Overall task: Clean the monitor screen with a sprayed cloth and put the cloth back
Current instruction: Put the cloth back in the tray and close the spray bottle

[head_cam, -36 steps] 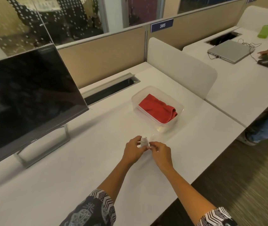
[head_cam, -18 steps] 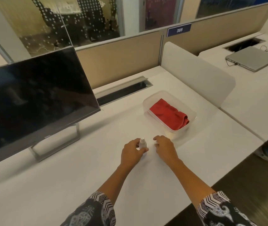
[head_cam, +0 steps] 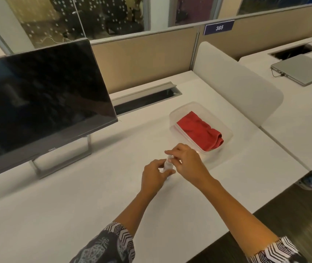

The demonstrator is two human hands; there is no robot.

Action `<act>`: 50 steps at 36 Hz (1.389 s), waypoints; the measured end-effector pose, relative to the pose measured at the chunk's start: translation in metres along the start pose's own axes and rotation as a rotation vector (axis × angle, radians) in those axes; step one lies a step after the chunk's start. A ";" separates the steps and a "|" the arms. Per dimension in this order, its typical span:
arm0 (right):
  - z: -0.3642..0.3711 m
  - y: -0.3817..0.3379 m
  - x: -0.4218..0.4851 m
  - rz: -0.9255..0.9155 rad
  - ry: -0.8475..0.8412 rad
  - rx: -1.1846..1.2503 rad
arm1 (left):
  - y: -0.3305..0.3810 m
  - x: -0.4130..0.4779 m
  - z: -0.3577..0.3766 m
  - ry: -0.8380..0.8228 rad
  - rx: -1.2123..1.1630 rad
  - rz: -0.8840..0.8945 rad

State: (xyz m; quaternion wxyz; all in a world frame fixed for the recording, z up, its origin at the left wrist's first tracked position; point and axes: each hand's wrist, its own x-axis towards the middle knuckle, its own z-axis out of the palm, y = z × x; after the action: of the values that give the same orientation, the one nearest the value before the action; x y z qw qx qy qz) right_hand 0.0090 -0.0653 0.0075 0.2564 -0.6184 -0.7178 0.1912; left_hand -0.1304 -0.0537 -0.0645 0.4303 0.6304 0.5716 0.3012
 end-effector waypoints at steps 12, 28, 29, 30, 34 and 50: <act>0.022 0.009 -0.014 -0.127 0.139 -0.075 | -0.002 -0.007 0.003 0.046 -0.077 0.040; 0.040 0.024 -0.018 -0.142 0.244 0.071 | -0.003 -0.011 0.007 0.101 -0.072 0.056; 0.041 0.024 -0.018 -0.139 0.245 0.084 | -0.002 -0.011 0.006 0.105 -0.076 0.056; 0.041 0.023 -0.017 -0.135 0.245 0.106 | -0.001 -0.010 0.006 0.104 -0.077 0.055; 0.040 0.025 -0.011 -0.049 0.217 0.234 | 0.002 -0.003 0.004 0.100 -0.053 0.037; -0.046 0.035 0.076 -0.045 0.317 0.408 | 0.104 0.078 0.001 0.226 -0.006 0.235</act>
State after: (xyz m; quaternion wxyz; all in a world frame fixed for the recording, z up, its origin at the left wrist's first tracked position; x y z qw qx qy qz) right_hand 0.0563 0.0136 0.0330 0.4894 -0.5599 -0.6289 0.2269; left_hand -0.0682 0.0248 0.0186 0.3269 0.6540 0.5377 0.4200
